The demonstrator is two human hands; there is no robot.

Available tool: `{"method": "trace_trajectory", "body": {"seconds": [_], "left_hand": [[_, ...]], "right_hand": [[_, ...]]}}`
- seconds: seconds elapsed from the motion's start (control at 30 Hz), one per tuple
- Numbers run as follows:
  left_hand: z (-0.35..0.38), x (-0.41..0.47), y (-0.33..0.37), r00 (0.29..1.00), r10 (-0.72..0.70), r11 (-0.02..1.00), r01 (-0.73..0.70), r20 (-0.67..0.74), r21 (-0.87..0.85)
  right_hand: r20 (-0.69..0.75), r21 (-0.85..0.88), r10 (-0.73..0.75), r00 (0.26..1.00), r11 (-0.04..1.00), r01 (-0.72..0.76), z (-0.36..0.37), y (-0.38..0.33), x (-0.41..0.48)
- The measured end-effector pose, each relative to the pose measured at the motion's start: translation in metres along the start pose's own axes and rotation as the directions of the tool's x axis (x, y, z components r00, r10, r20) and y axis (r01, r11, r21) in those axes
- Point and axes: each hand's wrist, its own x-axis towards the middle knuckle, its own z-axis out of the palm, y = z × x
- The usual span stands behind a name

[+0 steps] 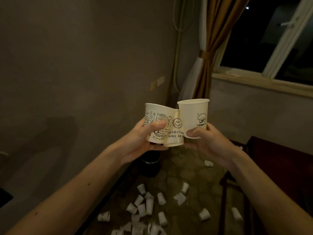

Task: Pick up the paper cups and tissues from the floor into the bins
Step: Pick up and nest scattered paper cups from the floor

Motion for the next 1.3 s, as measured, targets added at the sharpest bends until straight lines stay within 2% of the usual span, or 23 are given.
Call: {"method": "trace_trajectory", "body": {"seconds": [0.2,0.37,0.6,0.67,0.87,1.3], "left_hand": [[-0.003,0.07,-0.039,0.993,-0.099,0.993,0.103,0.06,-0.054],[0.005,0.139,-0.08,0.989,-0.15,0.987,0.149,-0.015,-0.066],[0.044,0.23,-0.118,0.957,-0.2,0.979,0.185,-0.211,-0.09],[0.048,0.249,-0.127,0.935,-0.217,0.976,0.202,-0.279,-0.083],[0.05,0.289,-0.159,0.85,-0.322,0.945,0.26,-0.416,-0.2],[-0.023,0.436,-0.225,0.771,-0.438,0.871,0.238,-0.462,-0.429]], "right_hand": [[-0.135,0.073,0.122,0.983,0.991,-0.113,-0.059,0.034,0.024],[-0.254,0.021,0.196,0.947,0.98,-0.197,-0.135,0.055,0.06],[-0.144,0.031,0.311,0.939,0.95,-0.31,-0.236,0.08,0.134],[-0.115,0.047,0.332,0.936,0.943,-0.329,-0.255,0.088,0.153],[-0.052,0.053,0.42,0.906,0.907,-0.418,-0.287,0.119,0.198],[-0.121,-0.104,0.52,0.846,0.841,-0.532,-0.359,0.165,0.352]]}}
